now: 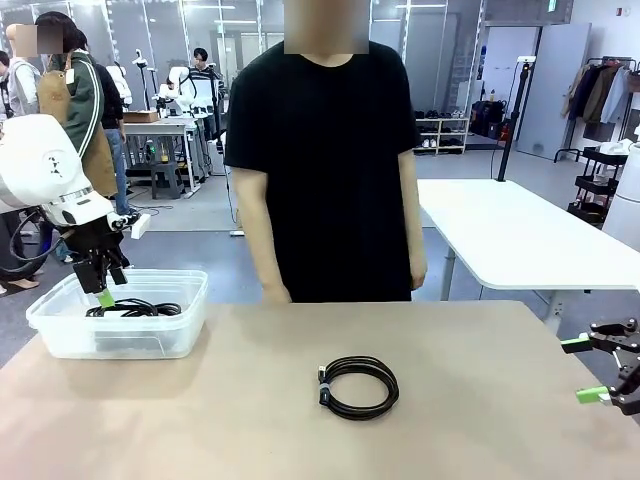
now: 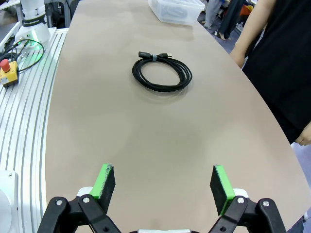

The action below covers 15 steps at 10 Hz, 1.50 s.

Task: Organize and store the cables.
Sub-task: Place the USB Extension Cable into the Organizing box.

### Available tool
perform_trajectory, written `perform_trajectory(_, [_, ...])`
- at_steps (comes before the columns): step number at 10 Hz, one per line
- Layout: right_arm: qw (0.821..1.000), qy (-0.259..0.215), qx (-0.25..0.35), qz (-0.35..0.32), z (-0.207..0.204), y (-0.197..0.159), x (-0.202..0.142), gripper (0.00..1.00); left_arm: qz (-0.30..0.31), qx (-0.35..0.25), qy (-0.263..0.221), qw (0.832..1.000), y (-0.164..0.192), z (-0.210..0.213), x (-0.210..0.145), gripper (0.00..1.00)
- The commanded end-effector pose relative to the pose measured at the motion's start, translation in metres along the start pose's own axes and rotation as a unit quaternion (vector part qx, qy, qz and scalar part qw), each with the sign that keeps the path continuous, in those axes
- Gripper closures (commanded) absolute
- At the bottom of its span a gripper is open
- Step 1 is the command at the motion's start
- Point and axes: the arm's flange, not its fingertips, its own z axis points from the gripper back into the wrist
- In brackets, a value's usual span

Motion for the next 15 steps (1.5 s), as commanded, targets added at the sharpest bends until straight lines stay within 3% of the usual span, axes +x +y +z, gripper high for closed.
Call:
perform_trajectory(1, [1.000, -0.007, -0.006, -0.007, 0.000, -0.001, 0.004, 0.00, -0.001, 0.001, 0.003, 1.000, 0.001, 0.001, -0.001, 0.00])
perform_trajectory(13, [1.000, -0.007, -0.006, -0.007, 0.000, -0.001, 0.004, 0.00, -0.001, 0.001, 0.003, 1.000, 0.001, 0.001, -0.001, 0.00])
perform_trajectory(15, [1.000, 0.000, 0.000, 0.000, 0.000, 0.000, 0.000, 0.00, -0.008, 0.004, -0.028, 1.000, -0.019, 0.011, -0.012, 0.00])
